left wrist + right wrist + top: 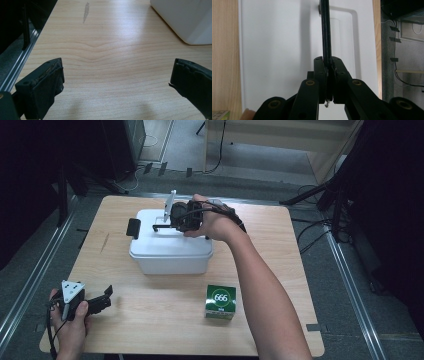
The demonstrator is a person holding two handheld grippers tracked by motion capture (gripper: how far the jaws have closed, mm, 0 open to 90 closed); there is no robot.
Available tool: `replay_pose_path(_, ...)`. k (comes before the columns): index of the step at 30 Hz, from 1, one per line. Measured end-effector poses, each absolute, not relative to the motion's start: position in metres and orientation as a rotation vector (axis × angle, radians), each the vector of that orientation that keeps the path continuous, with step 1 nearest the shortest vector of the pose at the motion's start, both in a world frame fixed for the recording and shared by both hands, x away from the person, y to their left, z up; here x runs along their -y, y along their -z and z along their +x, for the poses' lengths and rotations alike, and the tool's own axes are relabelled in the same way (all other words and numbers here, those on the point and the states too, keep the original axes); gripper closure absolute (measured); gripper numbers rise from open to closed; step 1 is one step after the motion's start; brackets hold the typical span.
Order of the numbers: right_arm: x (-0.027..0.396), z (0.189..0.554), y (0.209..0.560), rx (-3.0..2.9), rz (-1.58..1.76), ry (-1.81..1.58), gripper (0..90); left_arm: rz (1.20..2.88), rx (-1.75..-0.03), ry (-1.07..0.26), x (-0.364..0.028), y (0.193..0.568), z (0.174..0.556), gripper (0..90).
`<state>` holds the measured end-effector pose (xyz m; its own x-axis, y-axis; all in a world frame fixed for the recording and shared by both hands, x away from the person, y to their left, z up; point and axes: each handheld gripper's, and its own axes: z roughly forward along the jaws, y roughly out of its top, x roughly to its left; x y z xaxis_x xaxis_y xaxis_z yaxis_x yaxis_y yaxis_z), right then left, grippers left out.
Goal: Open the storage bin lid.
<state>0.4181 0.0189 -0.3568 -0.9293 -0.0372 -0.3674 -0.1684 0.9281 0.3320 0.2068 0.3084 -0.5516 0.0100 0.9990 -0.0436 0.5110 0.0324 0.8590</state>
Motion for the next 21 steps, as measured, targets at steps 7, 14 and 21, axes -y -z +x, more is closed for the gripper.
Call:
replay_pose_path(7, -0.017, 0.418, 0.354, -2.722, -0.166, -0.539, 85.6, 1.566, -1.590, -0.860, -0.308, 0.552, 0.207, 0.0)
replay_pose_path(14, -0.012, 0.416, 0.346, -2.699, -0.164, -0.560, 85.6, 1.570, -1.585, -0.855, -0.308, 0.551, 0.207, 0.0)
replay_pose_path(21, -0.002, 0.416, 0.331, -2.661, -0.152, -0.602, 85.7, 1.574, -1.586, -0.852, -0.308, 0.551, 0.207, 0.0)
